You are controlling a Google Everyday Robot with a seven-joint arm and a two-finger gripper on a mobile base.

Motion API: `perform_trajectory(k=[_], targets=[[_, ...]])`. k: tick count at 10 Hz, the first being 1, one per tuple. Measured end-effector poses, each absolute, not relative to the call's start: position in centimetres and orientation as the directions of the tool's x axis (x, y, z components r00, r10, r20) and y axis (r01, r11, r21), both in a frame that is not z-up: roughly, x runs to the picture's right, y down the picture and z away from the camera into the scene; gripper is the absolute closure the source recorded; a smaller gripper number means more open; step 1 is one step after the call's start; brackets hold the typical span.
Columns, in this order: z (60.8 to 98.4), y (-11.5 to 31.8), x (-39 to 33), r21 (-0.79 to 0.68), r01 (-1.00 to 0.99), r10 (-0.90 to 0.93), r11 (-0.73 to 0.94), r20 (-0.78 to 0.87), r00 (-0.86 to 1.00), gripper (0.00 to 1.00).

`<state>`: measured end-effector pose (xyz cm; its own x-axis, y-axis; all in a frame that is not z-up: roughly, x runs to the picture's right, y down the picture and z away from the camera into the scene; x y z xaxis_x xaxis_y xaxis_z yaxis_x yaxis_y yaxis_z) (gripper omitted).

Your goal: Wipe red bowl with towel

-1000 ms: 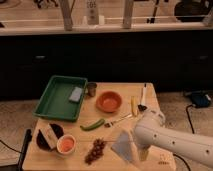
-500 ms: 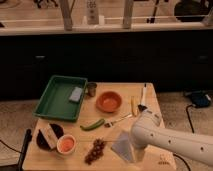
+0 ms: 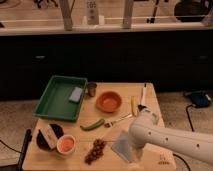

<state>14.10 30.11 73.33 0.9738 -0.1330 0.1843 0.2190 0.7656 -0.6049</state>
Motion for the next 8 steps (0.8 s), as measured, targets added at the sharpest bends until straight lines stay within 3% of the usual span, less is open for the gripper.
perform_trajectory(k=[8], targets=[[75.0,31.3,13.4,-0.641,0.243,-0.112,0.728,0.239,0.965,0.20]])
